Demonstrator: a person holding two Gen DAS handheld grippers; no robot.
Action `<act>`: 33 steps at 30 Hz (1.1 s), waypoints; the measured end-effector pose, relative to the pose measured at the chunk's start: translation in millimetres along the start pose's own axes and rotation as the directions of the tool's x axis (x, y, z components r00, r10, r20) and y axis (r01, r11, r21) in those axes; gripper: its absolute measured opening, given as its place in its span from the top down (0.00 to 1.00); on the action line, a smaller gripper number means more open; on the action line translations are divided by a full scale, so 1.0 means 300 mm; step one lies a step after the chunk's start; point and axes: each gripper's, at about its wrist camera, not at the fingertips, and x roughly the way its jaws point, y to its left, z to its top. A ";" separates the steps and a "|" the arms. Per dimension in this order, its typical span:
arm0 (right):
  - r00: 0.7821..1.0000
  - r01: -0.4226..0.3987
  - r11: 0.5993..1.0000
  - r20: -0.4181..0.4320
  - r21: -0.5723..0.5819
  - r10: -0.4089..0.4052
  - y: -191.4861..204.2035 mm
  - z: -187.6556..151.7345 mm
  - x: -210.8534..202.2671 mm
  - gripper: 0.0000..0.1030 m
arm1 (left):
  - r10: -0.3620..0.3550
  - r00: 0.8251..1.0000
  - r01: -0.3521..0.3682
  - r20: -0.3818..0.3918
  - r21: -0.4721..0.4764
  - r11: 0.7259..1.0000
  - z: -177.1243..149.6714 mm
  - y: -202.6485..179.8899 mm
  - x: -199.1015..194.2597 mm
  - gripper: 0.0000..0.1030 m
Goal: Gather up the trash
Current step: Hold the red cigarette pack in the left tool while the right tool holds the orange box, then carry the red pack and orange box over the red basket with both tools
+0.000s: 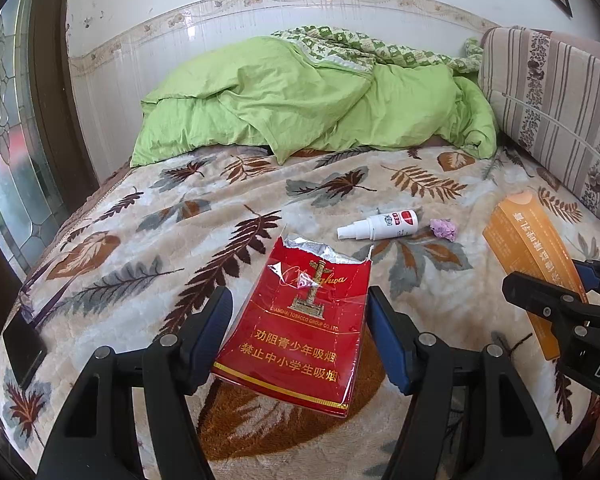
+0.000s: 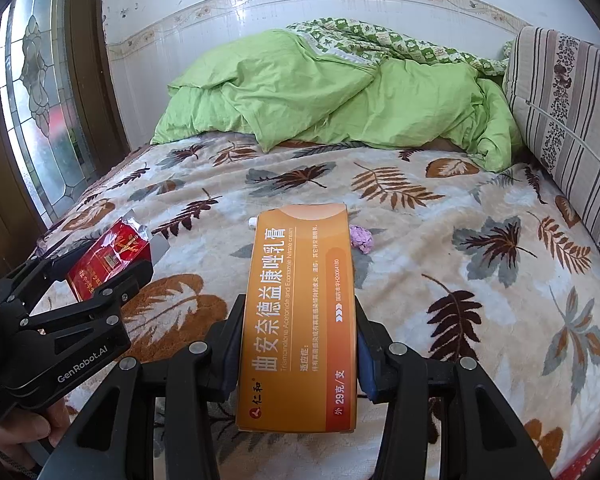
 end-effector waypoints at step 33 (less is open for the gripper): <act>1.000 0.003 1.000 0.004 0.001 -0.003 -0.004 0.001 -0.001 0.52 | -0.008 1.000 0.008 -0.020 -0.022 1.000 -0.004 0.016 0.015 0.35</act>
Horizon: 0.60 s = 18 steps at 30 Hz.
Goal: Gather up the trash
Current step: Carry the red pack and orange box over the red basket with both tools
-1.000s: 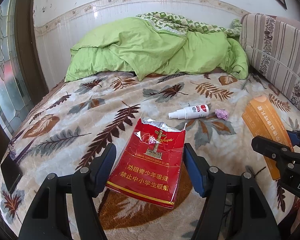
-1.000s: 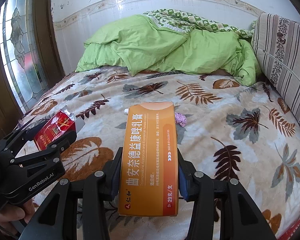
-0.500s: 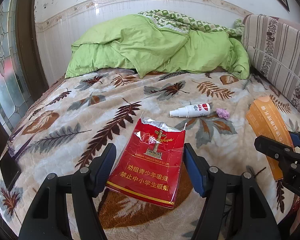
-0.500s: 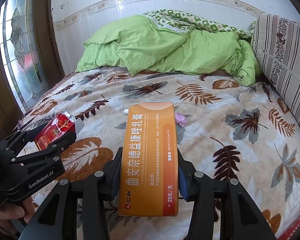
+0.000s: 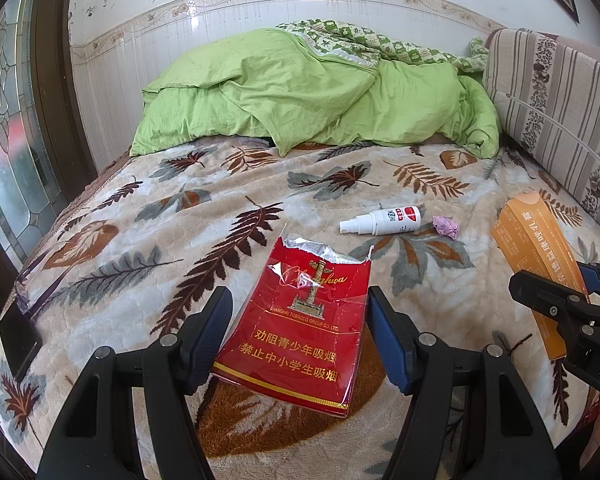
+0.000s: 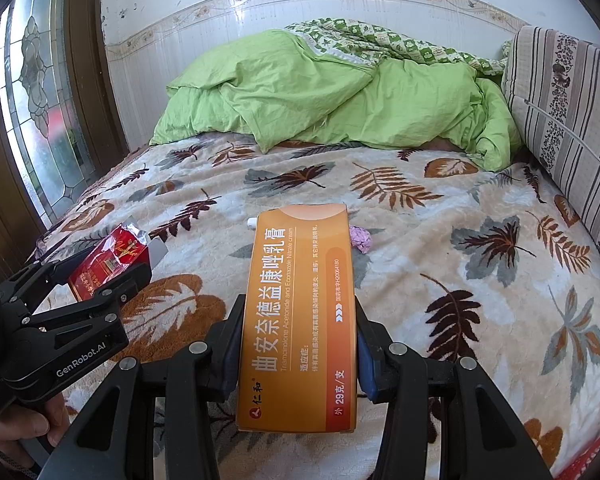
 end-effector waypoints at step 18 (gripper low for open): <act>1.000 0.000 1.000 0.000 0.000 0.000 -0.002 0.000 0.000 0.52 | -0.004 1.000 0.004 0.001 0.002 1.000 0.001 0.000 0.000 0.35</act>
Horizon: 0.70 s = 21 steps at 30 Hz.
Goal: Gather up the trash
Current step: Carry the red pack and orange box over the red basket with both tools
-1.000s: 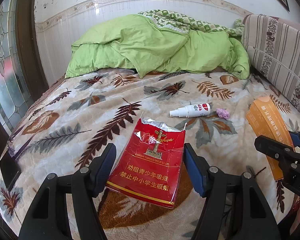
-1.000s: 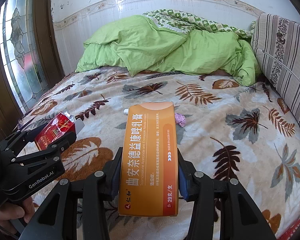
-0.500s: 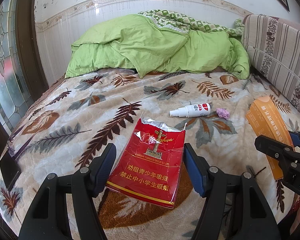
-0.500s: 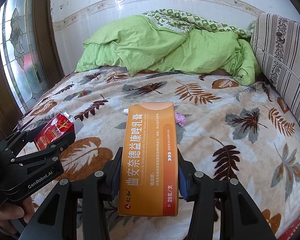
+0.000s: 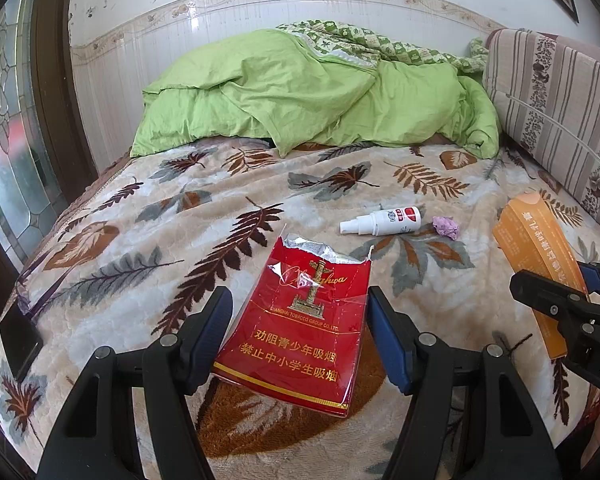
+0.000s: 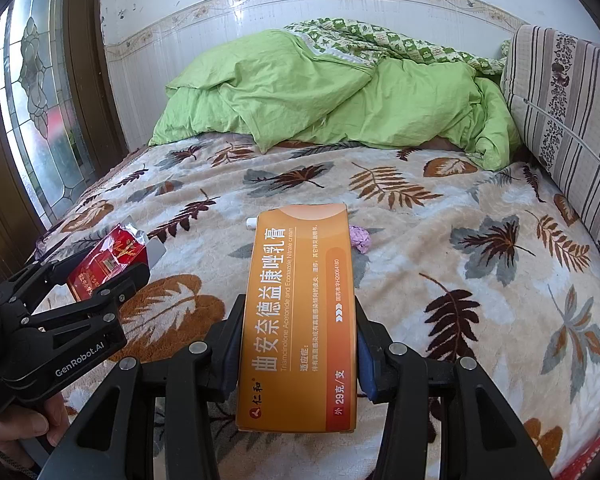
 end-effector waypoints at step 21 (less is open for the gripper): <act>0.997 -0.062 0.977 0.054 0.202 0.052 -0.160 -0.041 -0.224 0.52 | -0.281 0.960 0.279 0.015 0.073 0.957 -0.021 -0.118 -0.112 0.35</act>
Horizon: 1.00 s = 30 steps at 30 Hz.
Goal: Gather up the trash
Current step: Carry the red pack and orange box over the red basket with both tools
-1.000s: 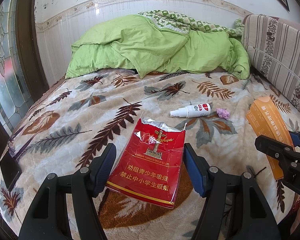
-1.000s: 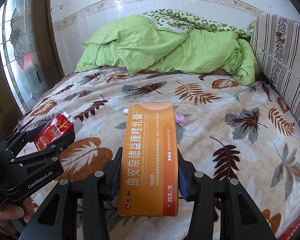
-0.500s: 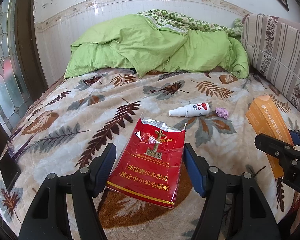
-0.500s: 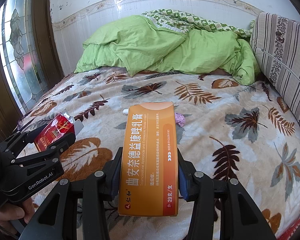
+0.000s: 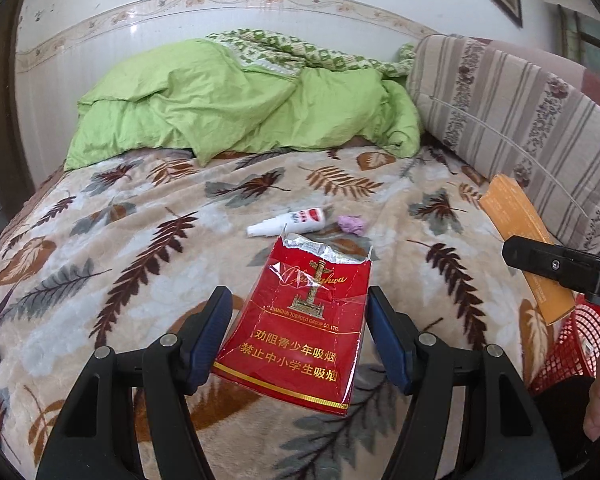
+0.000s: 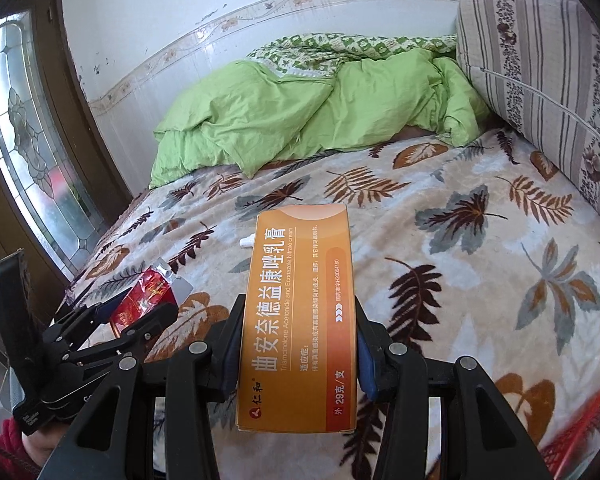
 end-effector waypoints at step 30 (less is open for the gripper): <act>0.929 0.332 0.864 0.025 0.378 -0.368 -0.660 -0.274 -0.758 0.52 | -0.475 0.854 0.519 -0.212 0.286 0.805 0.048 -0.927 -0.134 0.35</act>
